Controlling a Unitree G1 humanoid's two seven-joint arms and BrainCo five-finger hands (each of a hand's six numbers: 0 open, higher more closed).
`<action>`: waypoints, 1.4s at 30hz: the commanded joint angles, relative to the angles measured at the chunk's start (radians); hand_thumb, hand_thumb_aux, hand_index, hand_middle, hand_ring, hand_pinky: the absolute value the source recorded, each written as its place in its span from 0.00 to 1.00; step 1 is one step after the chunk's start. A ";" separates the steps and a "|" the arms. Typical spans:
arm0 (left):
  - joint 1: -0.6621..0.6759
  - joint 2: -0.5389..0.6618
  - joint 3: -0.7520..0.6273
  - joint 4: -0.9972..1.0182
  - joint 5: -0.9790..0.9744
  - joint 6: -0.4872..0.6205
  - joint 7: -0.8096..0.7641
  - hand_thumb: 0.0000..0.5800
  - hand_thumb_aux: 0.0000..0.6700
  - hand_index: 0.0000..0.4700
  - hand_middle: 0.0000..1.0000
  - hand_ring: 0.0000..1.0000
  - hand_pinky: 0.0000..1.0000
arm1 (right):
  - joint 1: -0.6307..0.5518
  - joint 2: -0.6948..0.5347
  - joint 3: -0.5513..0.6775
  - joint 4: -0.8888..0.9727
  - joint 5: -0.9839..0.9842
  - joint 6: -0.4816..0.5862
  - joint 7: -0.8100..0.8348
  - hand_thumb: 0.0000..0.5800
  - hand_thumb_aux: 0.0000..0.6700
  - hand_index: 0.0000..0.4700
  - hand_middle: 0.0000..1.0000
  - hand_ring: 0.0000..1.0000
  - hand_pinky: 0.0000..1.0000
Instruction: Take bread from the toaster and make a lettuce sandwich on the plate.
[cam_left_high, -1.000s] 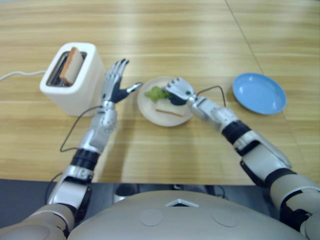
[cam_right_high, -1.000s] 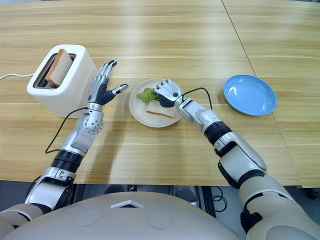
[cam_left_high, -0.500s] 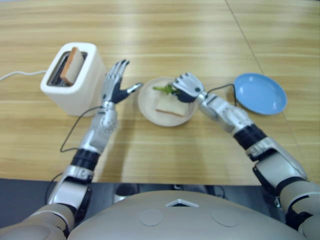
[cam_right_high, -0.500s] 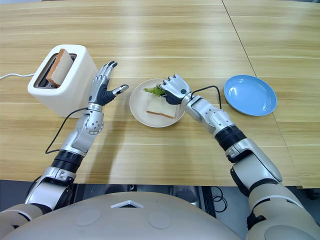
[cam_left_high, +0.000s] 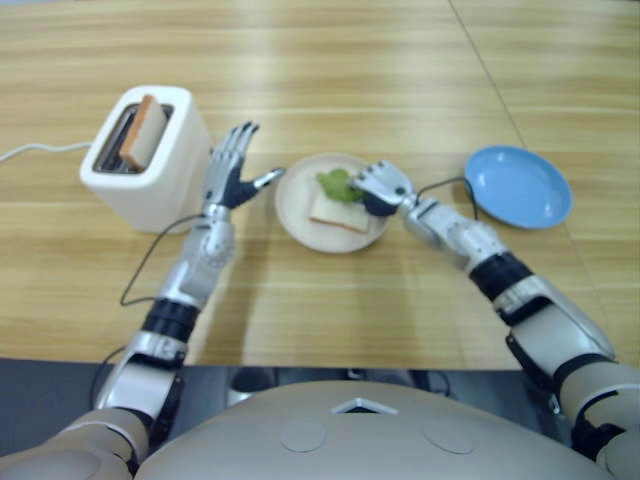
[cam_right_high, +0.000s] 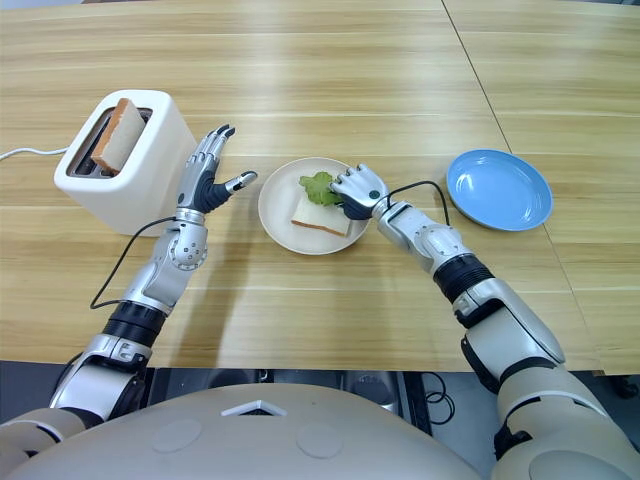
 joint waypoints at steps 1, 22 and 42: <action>0.008 0.005 -0.006 0.024 -0.002 0.000 -0.006 0.00 0.00 0.00 0.00 0.00 0.00 | 0.011 0.001 0.033 -0.002 -0.023 -0.011 0.010 1.00 1.00 0.98 1.00 1.00 1.00; 0.015 0.024 0.014 -0.023 0.000 0.002 -0.006 0.00 0.00 0.00 0.00 0.00 0.00 | 0.190 -0.234 -0.245 -0.474 0.137 0.026 0.176 0.00 0.00 0.00 0.00 0.00 0.00; 0.081 0.318 0.417 -0.421 0.324 0.461 -0.203 0.00 0.00 0.00 0.00 0.00 0.00 | 0.388 -0.164 -0.612 -0.583 0.548 -0.014 0.253 0.00 0.00 0.00 0.00 0.00 0.00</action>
